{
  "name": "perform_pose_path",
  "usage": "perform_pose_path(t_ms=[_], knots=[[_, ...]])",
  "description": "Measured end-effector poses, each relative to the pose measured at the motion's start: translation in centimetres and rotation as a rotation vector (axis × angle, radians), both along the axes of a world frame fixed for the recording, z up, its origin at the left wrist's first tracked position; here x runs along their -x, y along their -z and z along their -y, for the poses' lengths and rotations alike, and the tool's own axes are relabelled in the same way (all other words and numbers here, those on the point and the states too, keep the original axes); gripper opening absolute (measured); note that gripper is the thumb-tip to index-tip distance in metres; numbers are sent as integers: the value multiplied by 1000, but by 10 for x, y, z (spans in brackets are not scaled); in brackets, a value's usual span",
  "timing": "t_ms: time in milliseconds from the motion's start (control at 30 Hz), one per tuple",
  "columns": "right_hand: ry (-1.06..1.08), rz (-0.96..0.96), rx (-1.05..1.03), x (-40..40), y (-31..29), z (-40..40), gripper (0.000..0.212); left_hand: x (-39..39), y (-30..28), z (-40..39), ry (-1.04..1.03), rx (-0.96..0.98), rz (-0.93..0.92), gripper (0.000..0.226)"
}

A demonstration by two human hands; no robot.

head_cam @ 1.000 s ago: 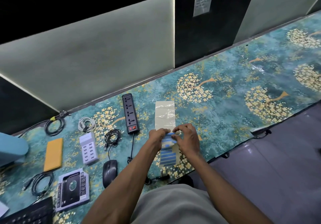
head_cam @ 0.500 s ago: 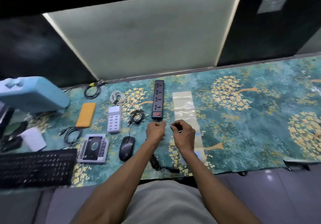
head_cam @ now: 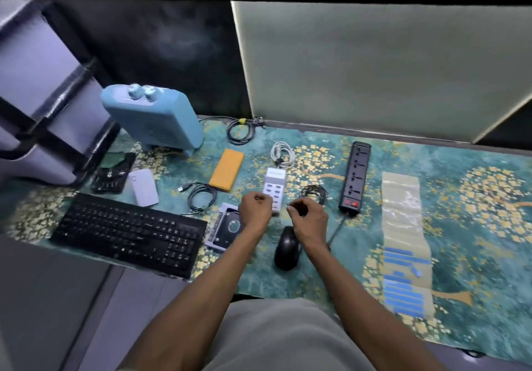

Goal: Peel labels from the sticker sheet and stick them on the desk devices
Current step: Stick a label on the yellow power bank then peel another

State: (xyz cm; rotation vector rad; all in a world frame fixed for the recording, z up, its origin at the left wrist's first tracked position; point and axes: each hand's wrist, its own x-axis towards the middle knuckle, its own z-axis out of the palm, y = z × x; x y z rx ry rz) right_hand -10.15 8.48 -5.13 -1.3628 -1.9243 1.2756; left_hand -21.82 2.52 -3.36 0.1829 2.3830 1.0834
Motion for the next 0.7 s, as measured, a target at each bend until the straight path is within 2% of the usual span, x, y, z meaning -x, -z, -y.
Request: perform_pose_path(t_ms=[100,200,400,467,600,667,700], knots=[[47,-18,11,37,0,12,6,51,-2,8,-58,81,-127,4],[126,-46,65,68,0,19,10,95,4,9,-63,156,-228,23],[181,-77,176,119,-5,42,7,159,16,10,316,424,-271,71],[185,-96,223,127,-5,44,7,170,19,10,412,446,-280,77],[235,-118,306,138,-10,47,10,187,22,11,486,376,-278,71],[289,-158,365,144,-12,46,8,191,18,13,434,219,-160,64],[316,-189,404,148,-14,46,7,193,15,15,371,86,-45,53]])
